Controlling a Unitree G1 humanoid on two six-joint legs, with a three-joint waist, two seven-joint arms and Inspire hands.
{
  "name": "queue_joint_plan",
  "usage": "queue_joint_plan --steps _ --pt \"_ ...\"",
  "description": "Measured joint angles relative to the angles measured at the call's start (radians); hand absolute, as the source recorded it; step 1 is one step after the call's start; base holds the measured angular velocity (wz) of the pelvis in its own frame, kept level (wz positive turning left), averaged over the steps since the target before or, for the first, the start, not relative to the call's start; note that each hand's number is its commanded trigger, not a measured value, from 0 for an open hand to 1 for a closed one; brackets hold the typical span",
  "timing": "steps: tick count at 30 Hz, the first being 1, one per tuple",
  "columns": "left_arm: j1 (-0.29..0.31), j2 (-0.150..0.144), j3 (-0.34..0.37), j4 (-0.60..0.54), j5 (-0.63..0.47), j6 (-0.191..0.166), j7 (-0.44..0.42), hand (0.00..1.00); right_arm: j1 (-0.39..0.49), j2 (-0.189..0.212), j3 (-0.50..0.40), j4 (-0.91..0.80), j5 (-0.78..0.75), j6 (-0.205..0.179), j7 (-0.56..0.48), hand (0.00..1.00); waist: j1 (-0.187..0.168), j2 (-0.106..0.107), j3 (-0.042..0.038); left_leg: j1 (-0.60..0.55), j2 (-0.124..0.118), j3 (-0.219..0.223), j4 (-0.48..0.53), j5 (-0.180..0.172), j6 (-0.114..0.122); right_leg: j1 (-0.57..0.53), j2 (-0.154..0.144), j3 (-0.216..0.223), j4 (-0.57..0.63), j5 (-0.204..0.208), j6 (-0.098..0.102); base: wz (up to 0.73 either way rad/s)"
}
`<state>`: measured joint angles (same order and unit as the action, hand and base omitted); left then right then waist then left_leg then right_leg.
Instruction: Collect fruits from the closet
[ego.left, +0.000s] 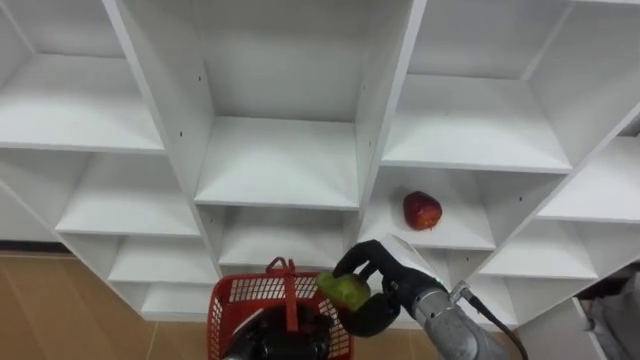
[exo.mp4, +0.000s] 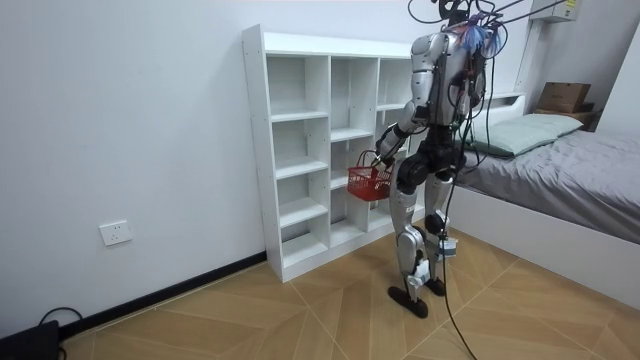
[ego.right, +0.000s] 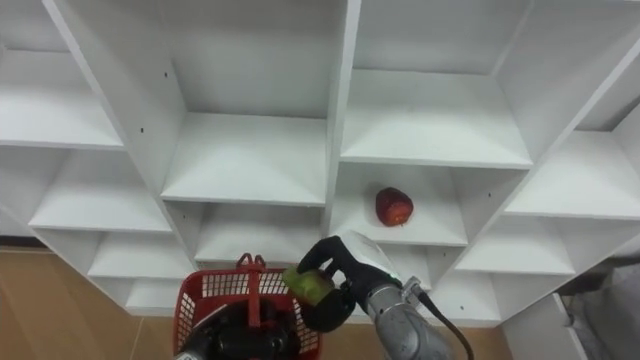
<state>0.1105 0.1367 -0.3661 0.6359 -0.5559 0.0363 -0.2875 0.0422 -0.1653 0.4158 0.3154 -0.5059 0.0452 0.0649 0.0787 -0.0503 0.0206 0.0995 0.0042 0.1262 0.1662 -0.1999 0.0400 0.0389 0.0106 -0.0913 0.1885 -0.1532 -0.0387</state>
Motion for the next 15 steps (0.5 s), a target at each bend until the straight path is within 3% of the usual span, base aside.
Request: queue_joint_plan --steps 15 --pt "0.004 -0.006 -0.011 -0.009 0.001 0.002 -0.005 1.00 -0.051 0.016 0.017 0.105 0.036 0.013 0.004 1.00 0.015 0.019 -0.0046 0.001 -0.003 -0.022 0.003 0.000 0.000 0.015 -0.008 -0.034 -0.002 -0.002 0.001 0.05"
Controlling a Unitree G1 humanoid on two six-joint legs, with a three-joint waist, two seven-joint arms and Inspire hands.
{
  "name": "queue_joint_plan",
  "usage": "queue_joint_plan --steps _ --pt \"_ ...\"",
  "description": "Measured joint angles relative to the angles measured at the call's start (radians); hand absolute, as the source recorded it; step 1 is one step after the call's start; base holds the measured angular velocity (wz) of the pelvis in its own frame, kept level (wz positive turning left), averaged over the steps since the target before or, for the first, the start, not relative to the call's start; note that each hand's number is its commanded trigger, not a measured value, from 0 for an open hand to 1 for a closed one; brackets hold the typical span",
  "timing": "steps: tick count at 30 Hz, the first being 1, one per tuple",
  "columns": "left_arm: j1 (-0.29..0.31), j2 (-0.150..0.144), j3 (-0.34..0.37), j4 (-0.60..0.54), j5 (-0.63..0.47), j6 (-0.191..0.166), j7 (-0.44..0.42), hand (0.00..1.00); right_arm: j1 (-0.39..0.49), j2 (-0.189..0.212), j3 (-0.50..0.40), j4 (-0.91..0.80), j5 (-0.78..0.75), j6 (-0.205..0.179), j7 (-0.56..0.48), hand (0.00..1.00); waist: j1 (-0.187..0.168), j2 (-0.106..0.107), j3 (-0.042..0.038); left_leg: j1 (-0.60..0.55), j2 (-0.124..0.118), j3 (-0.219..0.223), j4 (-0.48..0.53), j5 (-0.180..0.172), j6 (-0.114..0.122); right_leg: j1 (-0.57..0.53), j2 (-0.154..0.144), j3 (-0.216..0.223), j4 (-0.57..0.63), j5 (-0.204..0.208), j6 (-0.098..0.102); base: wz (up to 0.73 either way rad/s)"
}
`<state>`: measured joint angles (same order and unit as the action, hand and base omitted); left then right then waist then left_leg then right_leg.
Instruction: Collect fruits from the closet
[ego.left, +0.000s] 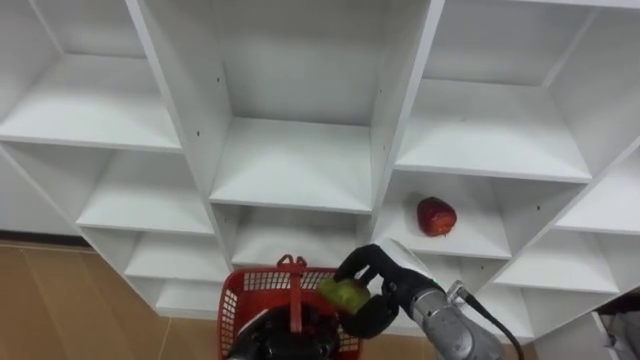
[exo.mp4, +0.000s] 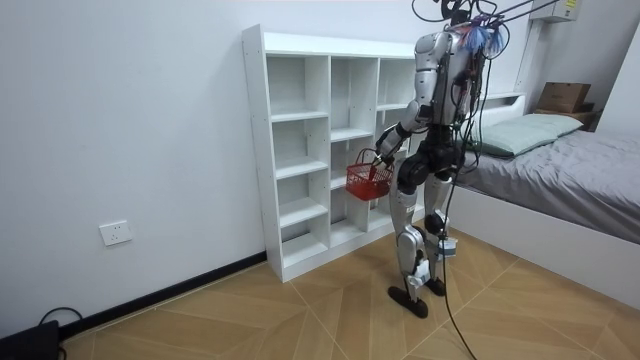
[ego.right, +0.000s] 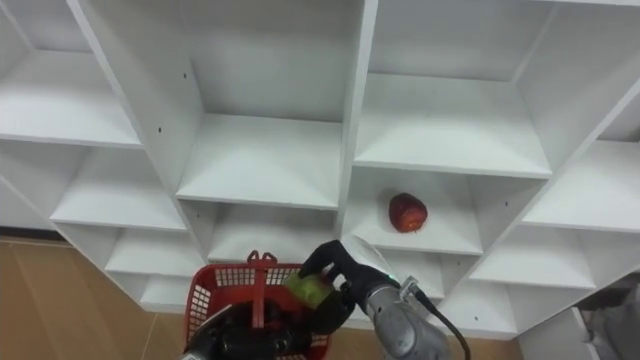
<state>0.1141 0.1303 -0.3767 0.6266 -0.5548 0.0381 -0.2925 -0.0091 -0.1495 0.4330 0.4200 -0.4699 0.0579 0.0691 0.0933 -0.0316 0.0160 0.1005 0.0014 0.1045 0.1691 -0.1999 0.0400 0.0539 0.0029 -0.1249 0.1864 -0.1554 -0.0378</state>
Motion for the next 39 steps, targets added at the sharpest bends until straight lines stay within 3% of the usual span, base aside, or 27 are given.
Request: queue_joint_plan --steps 10,12,13,14,21,39 --pt "0.007 -0.002 -0.012 0.000 0.000 0.000 -0.008 1.00 -0.014 0.007 0.006 0.077 0.000 0.000 0.017 1.00 0.000 0.004 0.0013 0.000 0.000 -0.001 0.000 0.000 0.000 0.000 0.000 -0.001 0.002 0.000 0.000 0.00" --pt "0.007 -0.003 -0.014 0.000 -0.001 0.000 -0.010 1.00 -0.014 0.007 0.007 0.077 -0.003 0.000 0.017 0.60 0.000 0.004 0.0015 0.000 0.000 -0.001 0.000 0.000 0.000 0.000 0.000 0.000 0.002 0.000 0.000 0.00" --pt "0.007 -0.003 -0.019 0.000 -0.001 0.000 -0.011 1.00 -0.014 0.007 0.009 0.077 -0.006 0.000 0.017 0.20 0.000 0.004 0.0016 0.000 0.000 -0.001 0.000 0.000 0.000 0.000 -0.001 0.000 0.001 0.000 0.000 0.00" --pt "0.008 -0.003 -0.021 0.000 -0.001 0.000 -0.016 1.00 -0.014 0.007 0.012 0.077 -0.006 0.000 0.017 0.02 0.001 0.004 0.0017 -0.001 0.000 -0.001 0.000 0.000 0.000 0.000 -0.001 0.000 0.001 0.000 0.000 0.00" --pt "0.008 -0.010 -0.025 0.000 -0.001 0.000 -0.026 1.00 -0.014 0.025 0.018 0.077 -0.007 0.000 0.017 0.00 0.001 0.006 0.0019 -0.001 0.000 -0.002 0.000 0.000 0.000 0.000 0.000 -0.001 0.001 -0.001 -0.001 0.00" --pt "0.009 -0.012 -0.018 -0.006 -0.001 0.000 -0.031 1.00 -0.033 0.021 0.014 0.076 -0.012 -0.002 0.007 0.00 -0.006 0.009 0.0029 -0.005 0.000 -0.009 -0.001 0.000 0.000 0.002 -0.002 -0.009 0.002 -0.002 -0.001 0.00"
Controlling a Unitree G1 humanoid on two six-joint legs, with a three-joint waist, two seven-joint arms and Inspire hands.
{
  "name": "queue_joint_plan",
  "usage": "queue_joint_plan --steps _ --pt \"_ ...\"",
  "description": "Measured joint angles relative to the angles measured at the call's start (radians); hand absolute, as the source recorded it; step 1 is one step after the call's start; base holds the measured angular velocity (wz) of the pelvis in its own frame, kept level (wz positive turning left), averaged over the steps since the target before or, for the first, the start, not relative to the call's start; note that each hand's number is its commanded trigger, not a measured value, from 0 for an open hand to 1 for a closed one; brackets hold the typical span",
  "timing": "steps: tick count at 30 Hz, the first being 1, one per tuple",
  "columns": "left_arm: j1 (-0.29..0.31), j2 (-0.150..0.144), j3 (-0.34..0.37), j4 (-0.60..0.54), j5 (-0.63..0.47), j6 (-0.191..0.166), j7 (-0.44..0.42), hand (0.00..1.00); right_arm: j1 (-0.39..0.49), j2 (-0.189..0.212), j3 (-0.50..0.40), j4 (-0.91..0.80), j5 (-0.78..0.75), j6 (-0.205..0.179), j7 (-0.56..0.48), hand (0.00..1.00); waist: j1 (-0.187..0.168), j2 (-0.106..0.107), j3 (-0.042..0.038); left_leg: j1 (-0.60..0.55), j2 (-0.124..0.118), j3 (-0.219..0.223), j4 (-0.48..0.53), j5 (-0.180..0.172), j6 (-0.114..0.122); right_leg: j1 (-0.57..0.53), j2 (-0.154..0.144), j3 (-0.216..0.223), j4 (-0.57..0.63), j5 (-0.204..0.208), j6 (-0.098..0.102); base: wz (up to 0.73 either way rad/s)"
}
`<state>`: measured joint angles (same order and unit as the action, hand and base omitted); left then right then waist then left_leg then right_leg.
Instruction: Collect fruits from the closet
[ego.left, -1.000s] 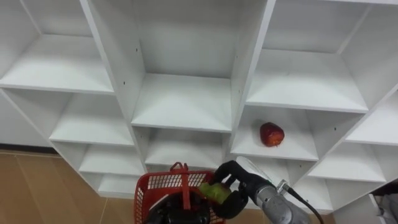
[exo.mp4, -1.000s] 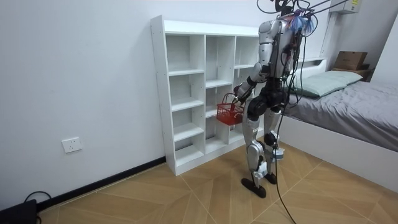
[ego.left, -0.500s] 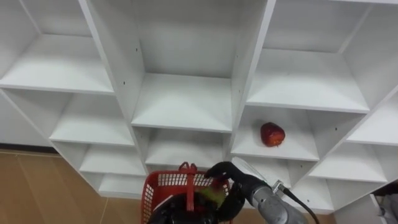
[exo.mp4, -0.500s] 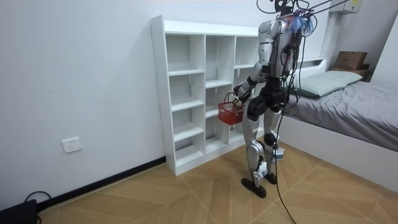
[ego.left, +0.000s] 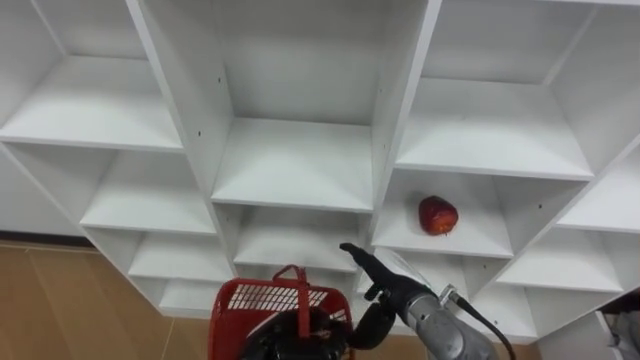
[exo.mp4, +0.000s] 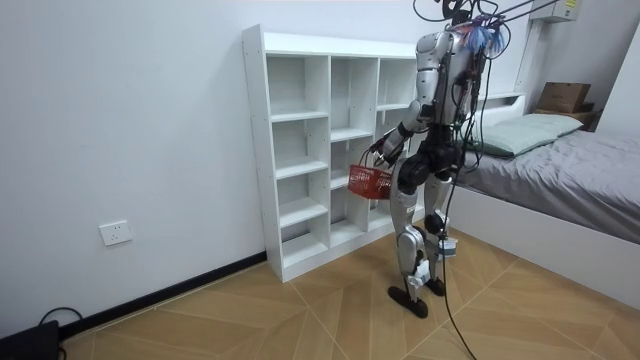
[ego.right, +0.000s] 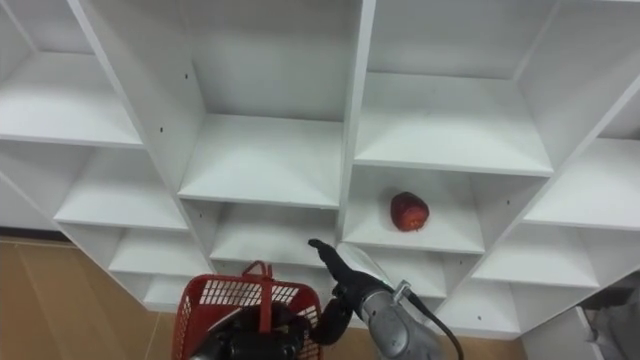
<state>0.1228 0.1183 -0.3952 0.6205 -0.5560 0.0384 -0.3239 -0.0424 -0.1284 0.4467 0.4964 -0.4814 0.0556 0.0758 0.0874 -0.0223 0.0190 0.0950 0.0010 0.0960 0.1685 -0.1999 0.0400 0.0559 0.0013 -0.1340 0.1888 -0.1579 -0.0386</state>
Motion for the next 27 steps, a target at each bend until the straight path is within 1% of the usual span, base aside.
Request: queue_joint_plan --steps 6,11,15,21,24,27 --pt "0.000 0.000 -0.003 0.000 0.000 0.000 0.006 1.00 -0.018 -0.002 0.001 -0.009 0.033 -0.001 -0.014 0.00 -0.004 -0.001 -0.0002 0.000 0.000 -0.004 0.000 0.000 0.000 0.004 -0.001 -0.006 -0.003 -0.001 0.000 0.01" --pt "-0.001 0.013 -0.003 0.000 0.000 0.000 0.010 1.00 -0.018 -0.008 0.001 -0.041 0.050 -0.002 -0.033 0.00 -0.007 -0.001 -0.0002 0.003 -0.003 -0.014 0.001 0.000 0.000 0.012 -0.003 -0.011 -0.005 -0.004 0.001 0.04" --pt "-0.001 0.014 -0.003 0.000 0.000 0.000 0.011 1.00 -0.018 -0.014 0.003 -0.044 0.057 -0.011 -0.049 0.00 -0.006 -0.001 -0.0003 0.003 -0.003 -0.017 0.003 0.000 0.000 0.014 -0.003 -0.015 -0.005 -0.004 0.001 0.03" --pt "-0.001 0.018 -0.003 0.000 0.000 0.000 0.031 1.00 -0.018 -0.020 0.003 -0.051 0.064 -0.013 -0.074 0.00 -0.008 -0.005 -0.0022 0.003 -0.003 -0.018 0.003 0.000 0.000 0.014 -0.003 -0.015 -0.005 -0.004 0.001 0.00" --pt "-0.001 0.022 0.001 0.000 -0.001 -0.001 0.033 1.00 -0.017 -0.028 0.003 -0.081 0.063 -0.014 -0.076 0.00 -0.007 -0.008 -0.0020 0.003 -0.003 -0.018 0.005 0.000 0.000 0.014 -0.003 -0.015 -0.004 -0.004 0.001 0.00" --pt "-0.001 0.029 0.004 0.000 -0.001 -0.001 0.033 1.00 -0.017 -0.038 0.003 -0.085 0.065 -0.023 -0.076 0.00 -0.006 -0.012 -0.0023 0.003 -0.004 -0.018 0.008 0.000 0.000 0.015 -0.004 -0.015 -0.004 -0.004 0.001 0.00"
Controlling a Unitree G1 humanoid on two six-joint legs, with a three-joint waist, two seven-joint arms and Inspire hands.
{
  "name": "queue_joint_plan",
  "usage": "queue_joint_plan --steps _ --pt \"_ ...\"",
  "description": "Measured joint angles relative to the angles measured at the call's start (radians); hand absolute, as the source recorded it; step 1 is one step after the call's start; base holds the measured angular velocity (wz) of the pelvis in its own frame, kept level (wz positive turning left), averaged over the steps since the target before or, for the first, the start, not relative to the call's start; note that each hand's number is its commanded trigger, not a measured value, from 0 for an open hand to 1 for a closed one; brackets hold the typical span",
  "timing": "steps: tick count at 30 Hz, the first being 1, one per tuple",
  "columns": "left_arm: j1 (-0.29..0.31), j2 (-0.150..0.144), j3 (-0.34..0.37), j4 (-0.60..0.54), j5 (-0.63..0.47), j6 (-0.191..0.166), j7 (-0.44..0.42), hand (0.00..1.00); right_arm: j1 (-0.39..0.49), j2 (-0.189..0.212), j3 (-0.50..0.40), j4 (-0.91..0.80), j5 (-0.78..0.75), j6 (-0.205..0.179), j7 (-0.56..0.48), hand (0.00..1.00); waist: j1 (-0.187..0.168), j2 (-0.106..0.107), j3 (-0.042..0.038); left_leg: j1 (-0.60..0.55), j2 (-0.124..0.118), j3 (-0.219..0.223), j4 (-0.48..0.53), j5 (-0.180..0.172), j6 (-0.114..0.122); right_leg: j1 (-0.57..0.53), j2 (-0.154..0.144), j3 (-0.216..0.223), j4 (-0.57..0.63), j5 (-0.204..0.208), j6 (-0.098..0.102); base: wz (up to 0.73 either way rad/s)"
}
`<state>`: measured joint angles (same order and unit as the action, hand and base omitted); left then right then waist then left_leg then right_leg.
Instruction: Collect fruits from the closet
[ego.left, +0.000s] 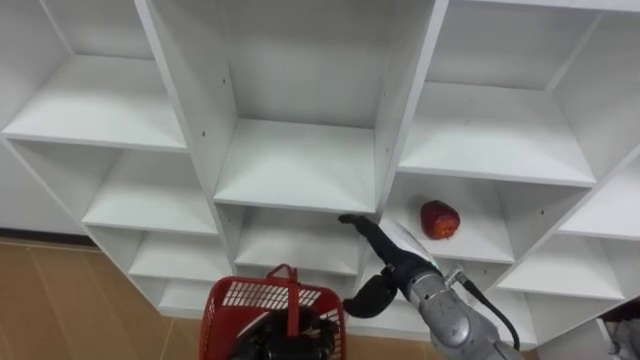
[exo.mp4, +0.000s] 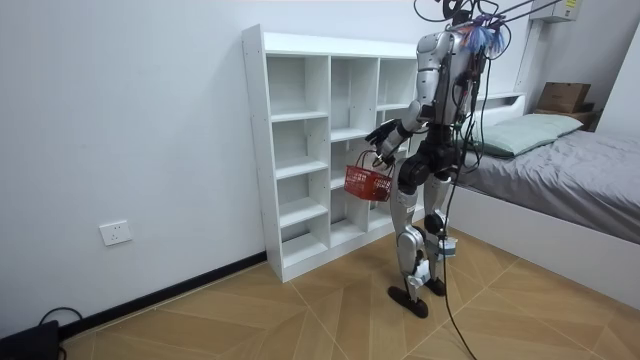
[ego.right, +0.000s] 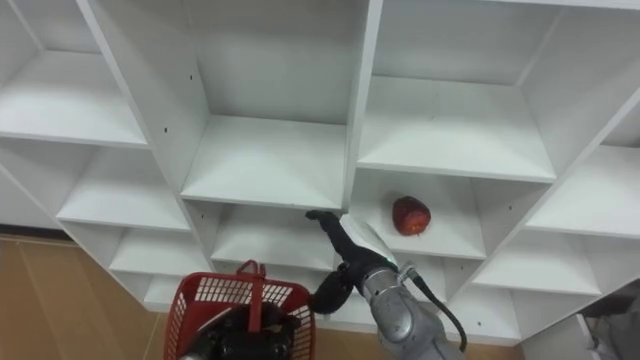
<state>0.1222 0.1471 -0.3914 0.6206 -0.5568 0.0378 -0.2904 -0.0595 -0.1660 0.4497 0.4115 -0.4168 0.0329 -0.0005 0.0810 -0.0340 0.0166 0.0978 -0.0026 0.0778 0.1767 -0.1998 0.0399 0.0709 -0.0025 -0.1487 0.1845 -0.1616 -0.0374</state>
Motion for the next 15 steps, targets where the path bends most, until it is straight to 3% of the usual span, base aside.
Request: queue_joint_plan --steps 8,15 --pt "-0.002 -0.013 0.078 0.000 0.000 -0.001 -0.001 1.00 0.006 -0.004 -0.033 0.000 0.008 -0.026 0.000 0.00 -0.011 -0.001 -0.0003 0.002 0.000 0.005 0.007 0.000 0.000 0.000 0.000 0.005 0.001 0.001 0.000 0.00" --pt "-0.001 0.000 0.108 0.000 0.000 -0.001 -0.003 1.00 0.026 -0.031 -0.061 -0.040 0.020 -0.044 -0.002 0.00 -0.033 0.010 -0.0036 0.002 0.001 0.008 0.006 0.000 0.000 -0.001 0.002 0.009 0.003 0.001 0.000 0.00"
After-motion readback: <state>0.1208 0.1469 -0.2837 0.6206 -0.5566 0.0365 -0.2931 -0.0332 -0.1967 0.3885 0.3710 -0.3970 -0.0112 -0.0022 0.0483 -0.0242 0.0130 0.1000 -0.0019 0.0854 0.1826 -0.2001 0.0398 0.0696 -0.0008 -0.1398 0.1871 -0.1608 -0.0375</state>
